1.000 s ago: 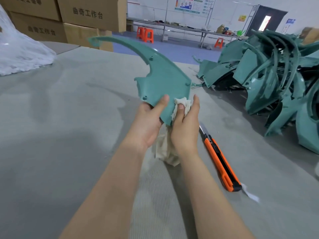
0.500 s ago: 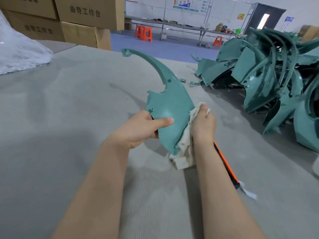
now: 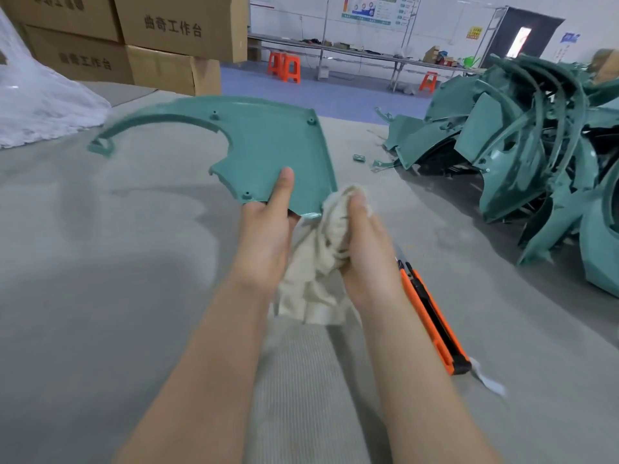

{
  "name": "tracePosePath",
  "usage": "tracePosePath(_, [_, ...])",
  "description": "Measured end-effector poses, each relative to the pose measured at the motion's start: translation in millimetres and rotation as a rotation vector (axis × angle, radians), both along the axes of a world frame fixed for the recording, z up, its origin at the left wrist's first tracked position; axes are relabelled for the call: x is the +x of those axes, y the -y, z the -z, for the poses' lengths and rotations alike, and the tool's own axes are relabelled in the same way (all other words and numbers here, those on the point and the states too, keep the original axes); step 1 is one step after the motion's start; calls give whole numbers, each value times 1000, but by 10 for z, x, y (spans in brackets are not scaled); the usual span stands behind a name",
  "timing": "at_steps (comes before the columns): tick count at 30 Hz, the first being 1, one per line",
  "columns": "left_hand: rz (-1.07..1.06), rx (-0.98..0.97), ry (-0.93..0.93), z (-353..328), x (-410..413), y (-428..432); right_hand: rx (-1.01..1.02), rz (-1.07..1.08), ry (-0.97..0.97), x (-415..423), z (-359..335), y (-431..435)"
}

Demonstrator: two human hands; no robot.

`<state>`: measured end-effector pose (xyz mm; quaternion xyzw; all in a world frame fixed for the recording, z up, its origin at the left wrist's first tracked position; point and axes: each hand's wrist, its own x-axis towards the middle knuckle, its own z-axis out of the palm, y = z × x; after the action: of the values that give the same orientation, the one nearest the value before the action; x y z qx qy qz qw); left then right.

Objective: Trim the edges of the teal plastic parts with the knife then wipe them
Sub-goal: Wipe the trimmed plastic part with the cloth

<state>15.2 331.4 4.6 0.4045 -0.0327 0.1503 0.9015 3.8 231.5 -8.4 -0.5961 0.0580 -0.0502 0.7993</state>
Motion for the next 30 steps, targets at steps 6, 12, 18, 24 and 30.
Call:
tracePosePath(6, [-102,240,-10,62,-54,157,266,-38,68,-72,-11,-193])
tracePosePath(12, [-34,190,-17,47,-70,262,322,79,53,-66,-3,-104])
tracePosePath(18, [-90,116,-13,51,-69,222,478,-153,0,-90,-7,-178])
tracePosePath(24, [69,-48,-36,21,-73,193,88,3,150,-20,59,-109])
tracePosePath(30, [110,-50,7,-49,-28,-8,-577,231,369,4,115,44])
